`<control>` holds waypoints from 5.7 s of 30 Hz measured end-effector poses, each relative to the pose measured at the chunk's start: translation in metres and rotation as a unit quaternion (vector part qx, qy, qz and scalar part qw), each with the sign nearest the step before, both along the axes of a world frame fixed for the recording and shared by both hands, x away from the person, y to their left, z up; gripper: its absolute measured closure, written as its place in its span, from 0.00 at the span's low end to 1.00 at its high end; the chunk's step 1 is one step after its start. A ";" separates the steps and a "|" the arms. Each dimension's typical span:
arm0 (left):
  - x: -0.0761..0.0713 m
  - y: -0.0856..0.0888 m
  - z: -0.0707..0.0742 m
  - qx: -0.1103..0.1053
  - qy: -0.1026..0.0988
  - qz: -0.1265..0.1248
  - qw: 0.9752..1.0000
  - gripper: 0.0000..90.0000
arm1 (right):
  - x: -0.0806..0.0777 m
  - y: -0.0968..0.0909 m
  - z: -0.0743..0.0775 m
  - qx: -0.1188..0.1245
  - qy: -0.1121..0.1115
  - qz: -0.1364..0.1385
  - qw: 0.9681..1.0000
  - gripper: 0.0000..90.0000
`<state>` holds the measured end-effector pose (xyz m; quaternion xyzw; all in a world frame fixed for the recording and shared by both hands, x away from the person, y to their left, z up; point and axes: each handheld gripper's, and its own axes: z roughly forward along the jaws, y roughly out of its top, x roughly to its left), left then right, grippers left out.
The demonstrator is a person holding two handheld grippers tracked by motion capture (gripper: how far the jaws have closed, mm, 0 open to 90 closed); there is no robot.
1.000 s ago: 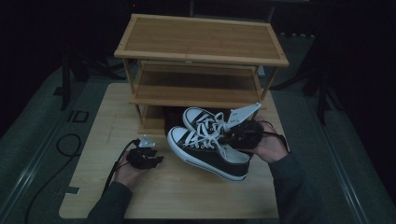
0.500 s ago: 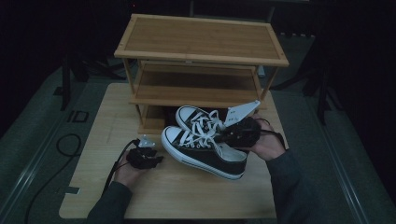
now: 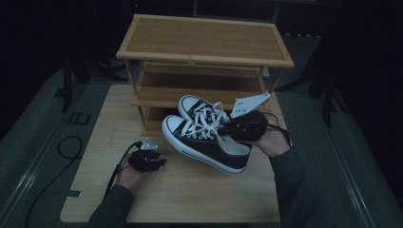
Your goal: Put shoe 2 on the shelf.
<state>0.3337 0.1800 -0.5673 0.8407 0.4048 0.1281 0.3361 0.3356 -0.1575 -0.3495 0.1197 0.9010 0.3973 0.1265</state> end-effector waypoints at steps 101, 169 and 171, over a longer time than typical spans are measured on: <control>0.001 0.000 0.007 -0.006 0.010 0.016 1.000 0.67 | 0.072 0.005 0.037 -0.015 -0.043 -0.246 0.968 0.68; 0.031 -0.029 0.136 -0.033 -0.087 -0.015 0.996 0.96 | 0.005 0.028 -0.011 0.020 -0.021 -0.060 0.998 0.98; 0.033 -0.032 0.139 -0.031 -0.091 -0.016 0.995 0.98 | 0.005 0.027 -0.017 0.021 -0.018 -0.059 0.998 0.98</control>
